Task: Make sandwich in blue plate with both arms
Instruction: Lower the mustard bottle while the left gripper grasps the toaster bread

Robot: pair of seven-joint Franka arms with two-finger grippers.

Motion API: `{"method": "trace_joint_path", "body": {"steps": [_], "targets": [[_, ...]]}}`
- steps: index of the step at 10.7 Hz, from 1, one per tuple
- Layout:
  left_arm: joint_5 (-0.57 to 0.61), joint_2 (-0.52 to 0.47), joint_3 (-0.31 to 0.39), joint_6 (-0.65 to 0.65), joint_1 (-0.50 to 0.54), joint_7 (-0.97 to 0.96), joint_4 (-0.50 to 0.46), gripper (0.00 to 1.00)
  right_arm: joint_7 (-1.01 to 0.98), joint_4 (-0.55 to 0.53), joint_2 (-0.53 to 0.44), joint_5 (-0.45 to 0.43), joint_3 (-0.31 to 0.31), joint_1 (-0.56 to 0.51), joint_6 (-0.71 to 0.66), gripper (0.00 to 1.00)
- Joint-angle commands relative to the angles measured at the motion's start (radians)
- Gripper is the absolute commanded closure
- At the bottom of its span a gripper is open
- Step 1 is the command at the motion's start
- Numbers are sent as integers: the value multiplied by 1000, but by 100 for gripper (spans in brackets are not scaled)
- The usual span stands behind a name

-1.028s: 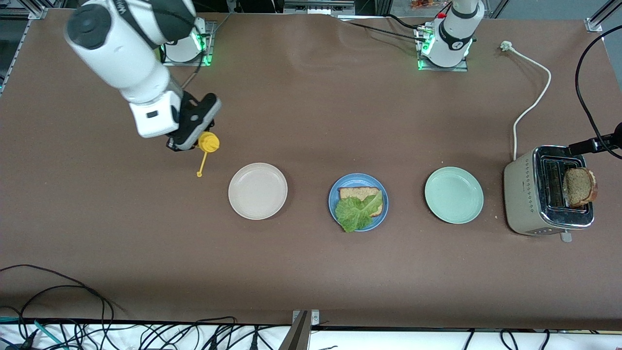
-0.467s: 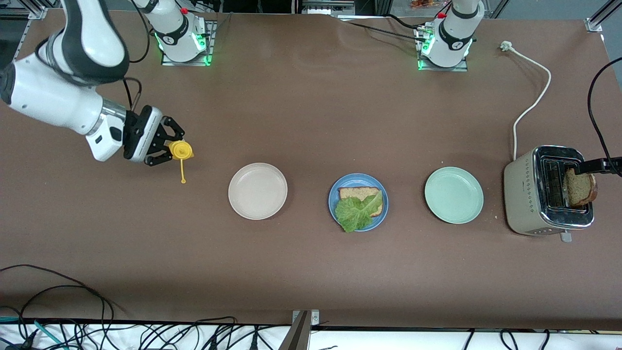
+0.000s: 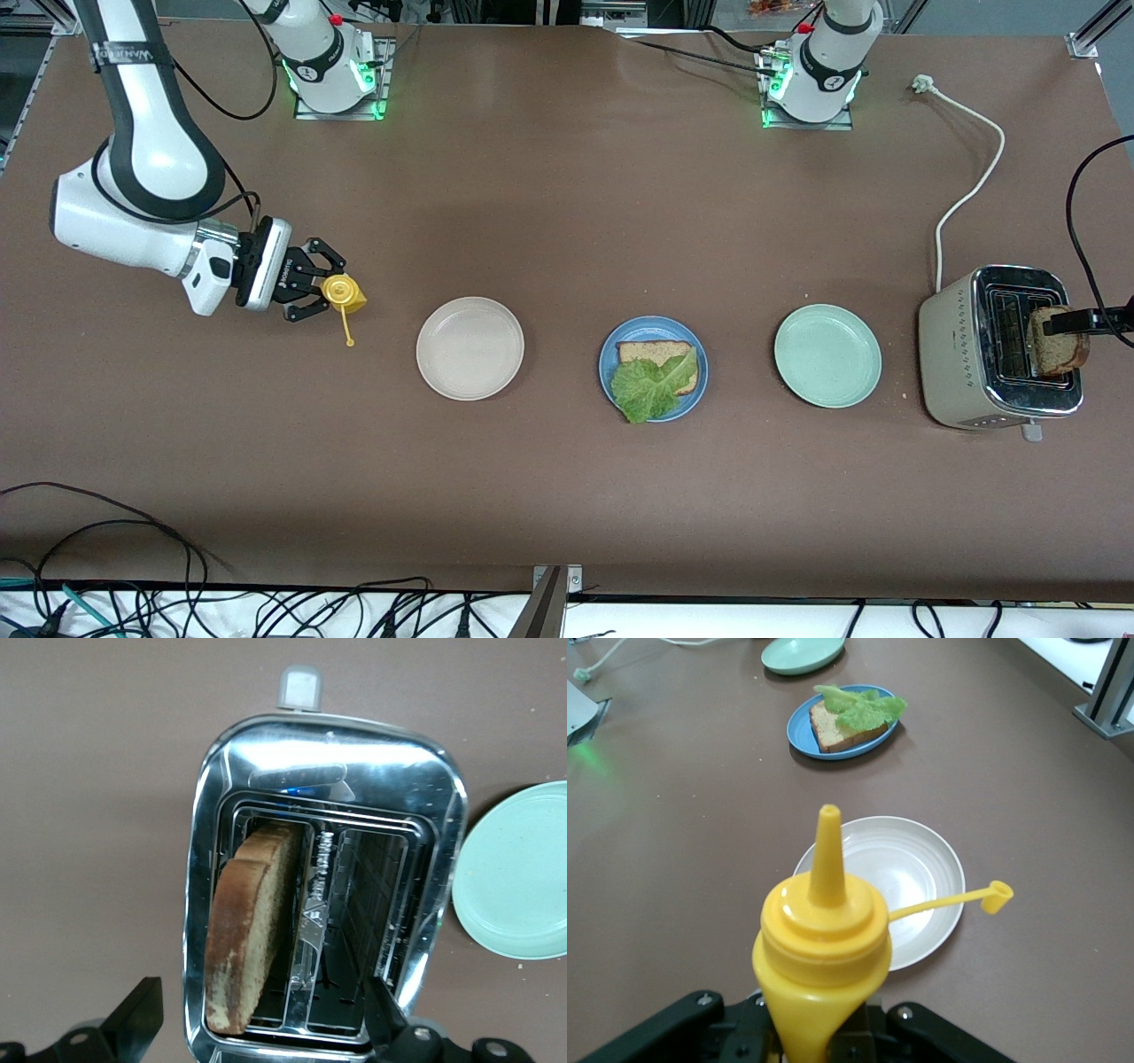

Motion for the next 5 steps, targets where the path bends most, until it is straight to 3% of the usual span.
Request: {"method": "trace_joint_path", "body": {"steps": [1,4,5], "targets": [[-15,38,-5,-6,22,26,41,0,-245,-52,33,123,-63,0,3,100],[-12,50,-5,-6,28,26,41,0,-400,-51,88,166,-115,-29,-42,100],[-10,49,-5,-6,30,28,39,17,-465,-49,119,204,-146,-29,-76,100]]}}
